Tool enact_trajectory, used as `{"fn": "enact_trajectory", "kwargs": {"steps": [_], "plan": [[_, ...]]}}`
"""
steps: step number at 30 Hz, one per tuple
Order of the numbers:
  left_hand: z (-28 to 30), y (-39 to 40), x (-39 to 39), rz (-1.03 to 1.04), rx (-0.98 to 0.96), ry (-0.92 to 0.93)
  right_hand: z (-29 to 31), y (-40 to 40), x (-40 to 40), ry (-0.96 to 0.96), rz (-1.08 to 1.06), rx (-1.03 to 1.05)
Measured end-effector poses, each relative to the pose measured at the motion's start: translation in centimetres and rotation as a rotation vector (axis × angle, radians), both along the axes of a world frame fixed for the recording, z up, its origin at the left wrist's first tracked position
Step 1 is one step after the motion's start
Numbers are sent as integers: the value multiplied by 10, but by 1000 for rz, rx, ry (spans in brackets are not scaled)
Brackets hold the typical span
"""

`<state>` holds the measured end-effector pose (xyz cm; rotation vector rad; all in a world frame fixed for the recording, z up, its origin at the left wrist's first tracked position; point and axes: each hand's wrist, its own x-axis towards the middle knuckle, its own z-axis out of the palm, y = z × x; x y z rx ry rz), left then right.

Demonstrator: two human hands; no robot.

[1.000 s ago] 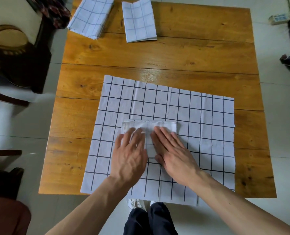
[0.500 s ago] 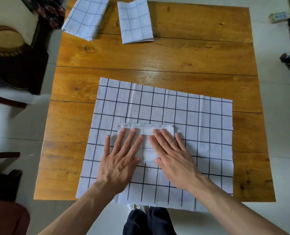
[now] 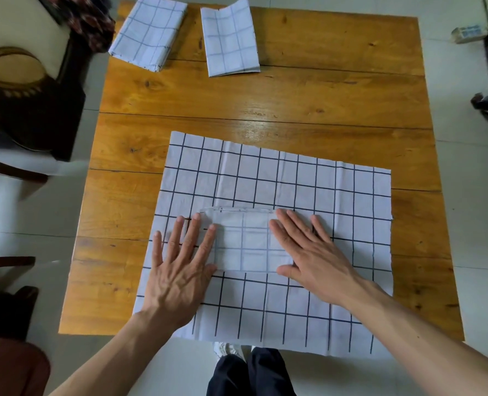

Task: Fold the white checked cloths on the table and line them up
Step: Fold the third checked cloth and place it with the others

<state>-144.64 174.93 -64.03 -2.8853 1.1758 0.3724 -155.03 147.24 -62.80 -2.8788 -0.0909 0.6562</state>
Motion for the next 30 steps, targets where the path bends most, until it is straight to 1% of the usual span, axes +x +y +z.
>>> {"fn": "enact_trajectory", "kwargs": {"steps": [4, 6, 9, 13, 16, 23, 30], "plan": [[9, -16, -10, 1, -59, -31, 2, 2, -1, -13, -21, 21], [9, -31, -14, -66, -66, -17, 2, 2, 0, -23, -29, 29], [2, -55, -19, -210, -24, 22, 2, 4, 1, -24, -44, 45], [-4, -68, -8, -278, 28, 67, 3, 4, 1, -26, -45, 27], [-3, -59, 8, -253, 65, 73, 4, 3, 1, -18, -45, 25], [2, -32, 26, -155, 72, 92, 4, -5, 1, -1, -25, 21], [3, -19, 43, -211, 39, 142, 12, -13, 5, 29, -3, 71]]}}
